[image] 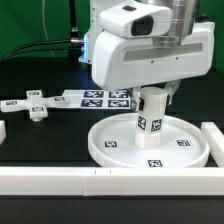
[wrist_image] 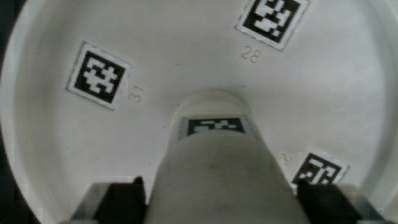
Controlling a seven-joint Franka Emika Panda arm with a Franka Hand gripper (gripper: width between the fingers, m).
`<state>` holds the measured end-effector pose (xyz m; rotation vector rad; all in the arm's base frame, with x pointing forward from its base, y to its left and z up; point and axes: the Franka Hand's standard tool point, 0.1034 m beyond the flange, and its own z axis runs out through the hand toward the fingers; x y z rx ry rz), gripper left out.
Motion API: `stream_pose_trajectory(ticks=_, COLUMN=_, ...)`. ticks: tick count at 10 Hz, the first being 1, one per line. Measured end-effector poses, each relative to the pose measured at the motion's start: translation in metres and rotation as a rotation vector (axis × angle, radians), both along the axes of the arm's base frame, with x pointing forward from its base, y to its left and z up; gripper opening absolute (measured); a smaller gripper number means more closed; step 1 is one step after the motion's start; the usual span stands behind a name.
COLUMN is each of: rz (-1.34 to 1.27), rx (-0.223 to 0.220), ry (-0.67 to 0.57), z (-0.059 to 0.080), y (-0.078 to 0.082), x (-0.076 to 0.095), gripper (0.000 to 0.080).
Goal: Assemble round table
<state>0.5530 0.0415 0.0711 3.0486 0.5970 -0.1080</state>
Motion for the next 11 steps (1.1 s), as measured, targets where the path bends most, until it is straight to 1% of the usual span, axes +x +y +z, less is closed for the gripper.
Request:
stream_pose_trajectory(ticks=3, rz=-0.359, rx=0.019, ry=0.000, z=-0.0015, y=-0.0008, x=-0.0022, gripper=0.0409)
stream_pose_trajectory(ticks=5, rz=-0.587, rx=0.049, ry=0.012, z=-0.0020, y=-0.0024, x=-0.0026, gripper=0.0409)
stream_pose_trajectory(ticks=10, rz=-0.870, rx=0.036, ry=0.018, z=-0.0021, y=-0.0004, x=-0.0032, gripper=0.0409)
stream_pose_trajectory(ticks=11, rz=-0.931, rx=0.039, ry=0.022, z=-0.0023, y=-0.0001, x=-0.0035, gripper=0.0409)
